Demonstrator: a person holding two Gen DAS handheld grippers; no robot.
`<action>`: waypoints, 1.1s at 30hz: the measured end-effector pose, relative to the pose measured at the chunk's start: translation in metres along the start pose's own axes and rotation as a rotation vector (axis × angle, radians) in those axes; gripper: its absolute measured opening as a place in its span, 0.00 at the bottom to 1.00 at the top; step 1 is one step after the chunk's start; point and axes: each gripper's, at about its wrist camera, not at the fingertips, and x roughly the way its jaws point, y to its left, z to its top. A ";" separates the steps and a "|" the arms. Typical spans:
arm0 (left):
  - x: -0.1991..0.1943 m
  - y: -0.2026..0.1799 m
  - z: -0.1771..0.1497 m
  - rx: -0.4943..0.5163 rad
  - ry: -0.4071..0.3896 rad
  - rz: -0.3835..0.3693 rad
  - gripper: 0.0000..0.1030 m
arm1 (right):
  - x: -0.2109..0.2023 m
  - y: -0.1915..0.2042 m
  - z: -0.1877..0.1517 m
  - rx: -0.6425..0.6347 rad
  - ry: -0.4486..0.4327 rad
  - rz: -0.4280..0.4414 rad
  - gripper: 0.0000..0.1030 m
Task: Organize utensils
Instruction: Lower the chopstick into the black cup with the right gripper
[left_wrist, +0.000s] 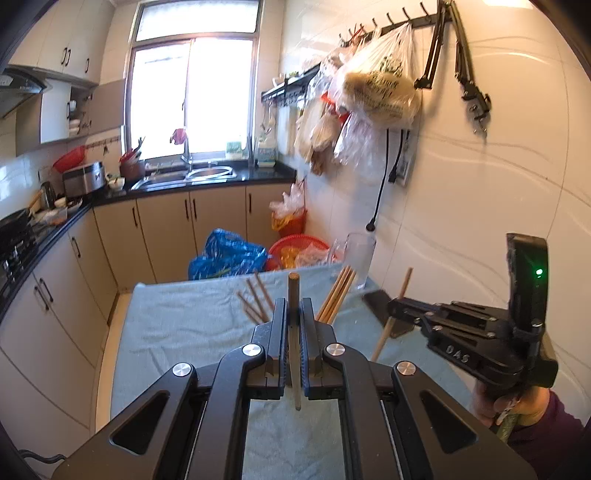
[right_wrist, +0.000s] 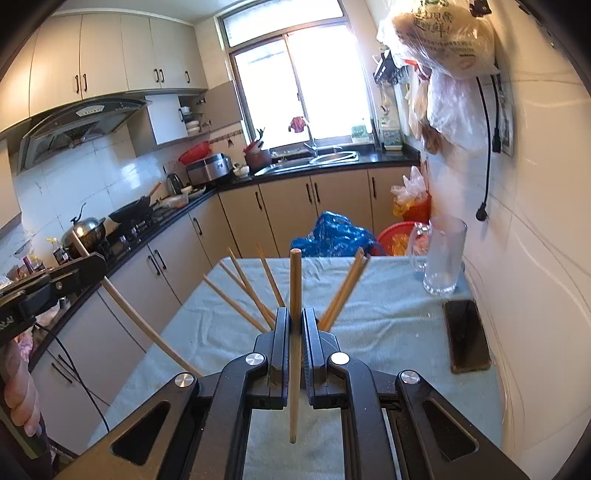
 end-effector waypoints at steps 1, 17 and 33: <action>0.000 -0.002 0.005 0.005 -0.009 0.000 0.05 | 0.000 0.001 0.004 0.004 -0.007 0.006 0.07; 0.039 0.000 0.050 -0.023 -0.070 0.032 0.05 | 0.003 0.000 0.069 0.051 -0.170 0.008 0.07; 0.087 -0.003 0.054 -0.041 -0.082 0.043 0.05 | 0.042 -0.031 0.062 0.131 -0.159 -0.003 0.07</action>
